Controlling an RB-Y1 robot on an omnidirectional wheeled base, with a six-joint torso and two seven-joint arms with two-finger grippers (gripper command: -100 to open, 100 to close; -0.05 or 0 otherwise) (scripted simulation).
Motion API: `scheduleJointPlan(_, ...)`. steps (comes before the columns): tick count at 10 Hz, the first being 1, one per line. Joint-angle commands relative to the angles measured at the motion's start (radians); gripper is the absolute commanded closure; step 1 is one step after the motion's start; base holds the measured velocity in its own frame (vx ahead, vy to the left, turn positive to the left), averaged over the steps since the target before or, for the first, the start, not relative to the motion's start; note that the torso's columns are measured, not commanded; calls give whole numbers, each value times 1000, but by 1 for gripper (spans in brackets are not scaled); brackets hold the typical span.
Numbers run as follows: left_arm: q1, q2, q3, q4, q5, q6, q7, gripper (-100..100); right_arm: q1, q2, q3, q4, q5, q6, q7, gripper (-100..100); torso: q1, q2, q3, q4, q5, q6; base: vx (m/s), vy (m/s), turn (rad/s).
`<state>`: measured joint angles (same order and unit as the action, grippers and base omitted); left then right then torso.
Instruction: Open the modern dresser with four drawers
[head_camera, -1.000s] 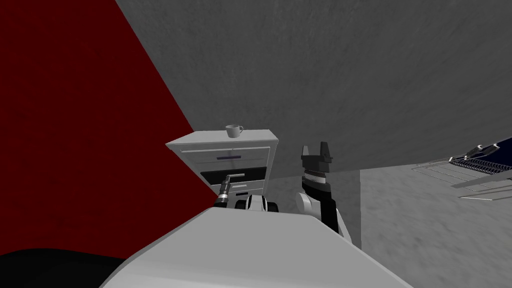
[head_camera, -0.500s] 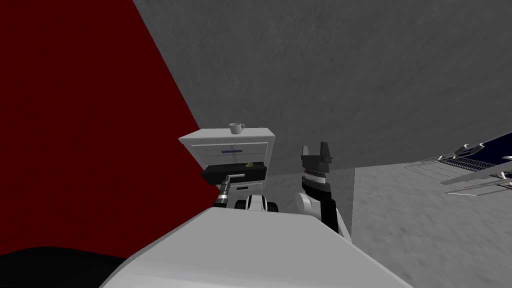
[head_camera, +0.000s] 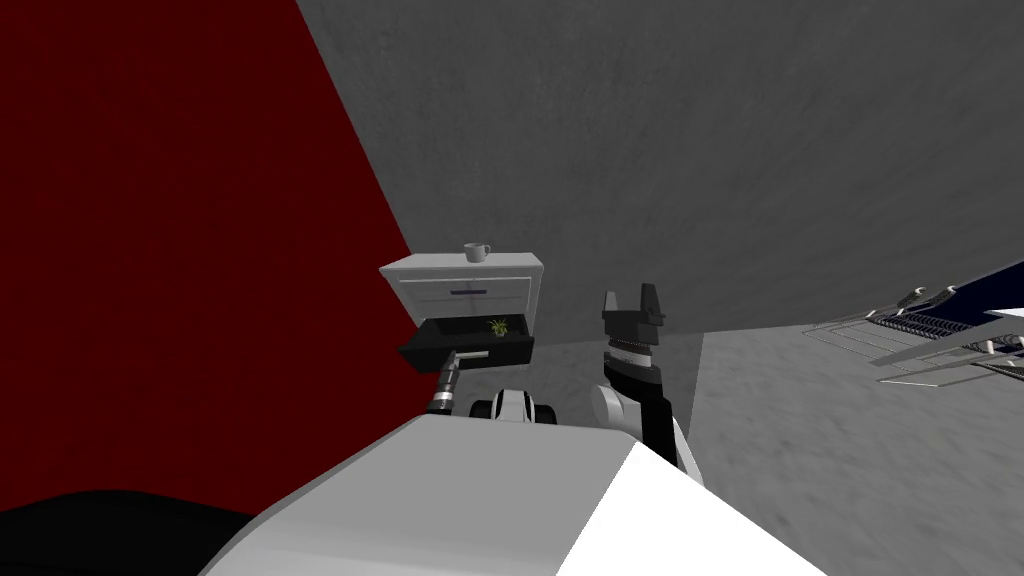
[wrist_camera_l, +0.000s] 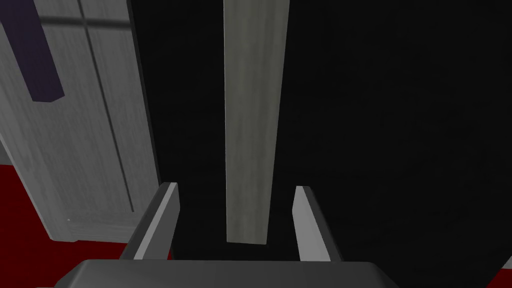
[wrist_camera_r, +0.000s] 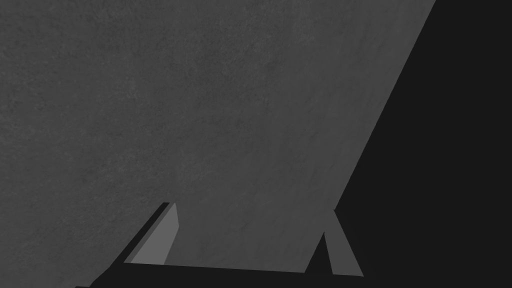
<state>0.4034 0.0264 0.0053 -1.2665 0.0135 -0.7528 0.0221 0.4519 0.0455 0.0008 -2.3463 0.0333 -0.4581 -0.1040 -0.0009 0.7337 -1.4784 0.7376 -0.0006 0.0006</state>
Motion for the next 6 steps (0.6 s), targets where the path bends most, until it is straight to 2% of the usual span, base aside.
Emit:
scheduleJointPlan(1, 19, 7, 0, -74, 3, 60, 7, -100, 0, 0, 0, 0, 0, 0, 0, 0, 2, -4, -3, 0, 0, 0, 13, -9, -12)
scheduleJointPlan(6, 60, 22, -1, -230, 10, 179, 21, -100, 0, 0, 0, 0, 0, 0, 0, 0, 0, 7, 4, 1, 0, -1, -8, -10, -11)
